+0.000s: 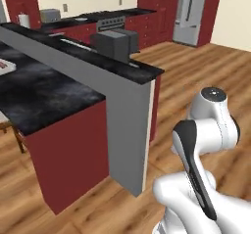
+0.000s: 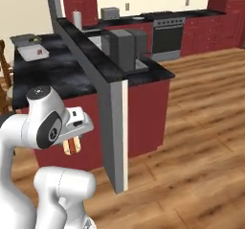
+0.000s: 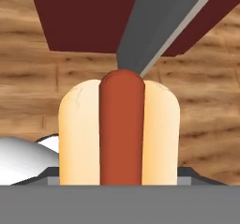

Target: Place the cold items (pear and squash) from the fridge in one tupperware on the dining counter. Place the warm items (kebab skewer and hot dog) in the stove area in another tupperware.

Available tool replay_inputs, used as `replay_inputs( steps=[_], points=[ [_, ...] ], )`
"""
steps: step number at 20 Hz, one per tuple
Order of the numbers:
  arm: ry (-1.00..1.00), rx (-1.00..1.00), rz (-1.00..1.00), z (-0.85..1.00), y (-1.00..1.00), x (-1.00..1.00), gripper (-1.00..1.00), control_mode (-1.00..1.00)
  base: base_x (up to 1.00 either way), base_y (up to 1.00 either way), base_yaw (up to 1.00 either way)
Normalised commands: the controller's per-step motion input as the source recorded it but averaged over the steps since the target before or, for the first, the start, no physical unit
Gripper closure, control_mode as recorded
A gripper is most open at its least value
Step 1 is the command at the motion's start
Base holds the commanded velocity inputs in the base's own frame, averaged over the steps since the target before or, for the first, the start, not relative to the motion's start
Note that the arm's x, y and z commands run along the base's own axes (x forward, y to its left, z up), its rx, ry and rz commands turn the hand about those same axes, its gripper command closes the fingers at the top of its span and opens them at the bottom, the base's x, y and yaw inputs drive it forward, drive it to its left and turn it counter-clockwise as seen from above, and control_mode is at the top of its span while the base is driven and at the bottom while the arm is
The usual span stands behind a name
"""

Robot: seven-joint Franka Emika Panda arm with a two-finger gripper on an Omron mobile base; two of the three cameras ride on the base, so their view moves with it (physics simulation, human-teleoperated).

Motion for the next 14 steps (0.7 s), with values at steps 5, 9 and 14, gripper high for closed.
replay_inputs(
  steps=[5,9,14],
  points=[
    [0.00,0.00,0.00,0.00,0.00,0.00,1.00,1.00,-0.05,1.00,-0.54],
    [0.00,0.00,0.00,0.00,0.00,0.00,1.00,1.00,-0.30,1.00,-0.54],
    [0.00,0.00,0.00,0.00,0.00,0.00,1.00,1.00,-0.45,1.00,-0.40]
  ],
)
